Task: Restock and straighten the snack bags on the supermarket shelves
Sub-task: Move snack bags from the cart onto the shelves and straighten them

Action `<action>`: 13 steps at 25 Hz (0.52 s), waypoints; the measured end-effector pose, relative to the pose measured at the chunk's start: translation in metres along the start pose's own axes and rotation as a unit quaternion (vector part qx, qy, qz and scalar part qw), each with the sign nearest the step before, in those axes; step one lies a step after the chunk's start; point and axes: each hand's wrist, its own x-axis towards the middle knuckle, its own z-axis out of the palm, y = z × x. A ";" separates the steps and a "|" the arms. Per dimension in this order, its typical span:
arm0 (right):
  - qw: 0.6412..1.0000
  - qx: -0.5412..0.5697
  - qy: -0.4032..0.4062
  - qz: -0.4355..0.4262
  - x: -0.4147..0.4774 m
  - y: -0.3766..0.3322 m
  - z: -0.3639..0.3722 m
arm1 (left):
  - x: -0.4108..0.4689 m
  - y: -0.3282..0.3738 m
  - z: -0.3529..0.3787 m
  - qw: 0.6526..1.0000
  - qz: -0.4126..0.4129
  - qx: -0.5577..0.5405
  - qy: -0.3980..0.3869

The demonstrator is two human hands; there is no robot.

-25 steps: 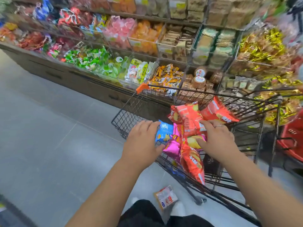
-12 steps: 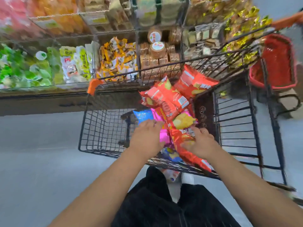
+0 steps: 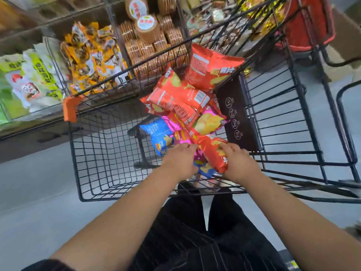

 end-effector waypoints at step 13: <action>0.968 0.221 -0.030 -0.115 0.007 0.003 -0.076 | 0.025 0.004 -0.016 0.989 0.081 -0.108 -0.067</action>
